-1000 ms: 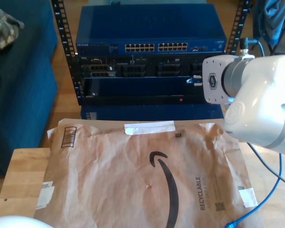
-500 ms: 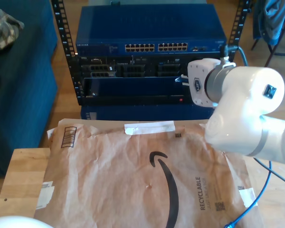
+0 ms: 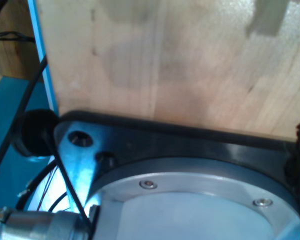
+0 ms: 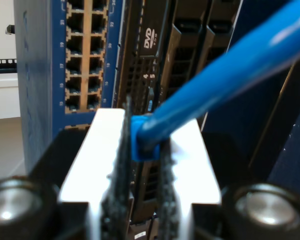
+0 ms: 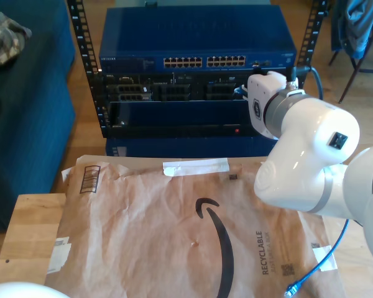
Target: Grab the cable and plug it in
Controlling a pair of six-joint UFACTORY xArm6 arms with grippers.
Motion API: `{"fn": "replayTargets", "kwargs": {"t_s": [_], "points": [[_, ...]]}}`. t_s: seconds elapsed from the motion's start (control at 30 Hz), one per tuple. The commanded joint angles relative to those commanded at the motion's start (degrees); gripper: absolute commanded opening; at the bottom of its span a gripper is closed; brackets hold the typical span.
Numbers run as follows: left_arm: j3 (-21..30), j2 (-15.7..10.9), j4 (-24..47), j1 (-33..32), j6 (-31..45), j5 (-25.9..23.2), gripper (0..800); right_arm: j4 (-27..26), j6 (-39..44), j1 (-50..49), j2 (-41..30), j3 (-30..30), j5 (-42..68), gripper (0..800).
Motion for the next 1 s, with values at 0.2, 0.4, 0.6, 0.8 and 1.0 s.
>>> {"fn": "replayTargets", "kwargs": {"t_s": [0.2,0.4,0.6,0.8,1.0], "points": [[0.0,0.0,0.0,0.0,0.0,0.0,800,-0.2,-0.1,0.0,-0.1,-0.2,0.0,1],[0.0,0.0,0.0,0.0,0.0,0.0,800,-0.1,-0.3,1.1,-0.4,0.0,0.0,1],[0.0,0.0,0.0,0.0,0.0,0.0,800,0.3,-1.0,1.1,-0.3,0.3,-0.1,1],[0.0,0.0,0.0,0.0,0.0,0.0,800,0.4,-1.9,2.3,0.4,-0.2,-6.9,1],[0.0,0.0,0.0,0.0,0.0,0.0,800,-0.1,9.7,4.6,5.5,-0.2,-16.9,1]]}}
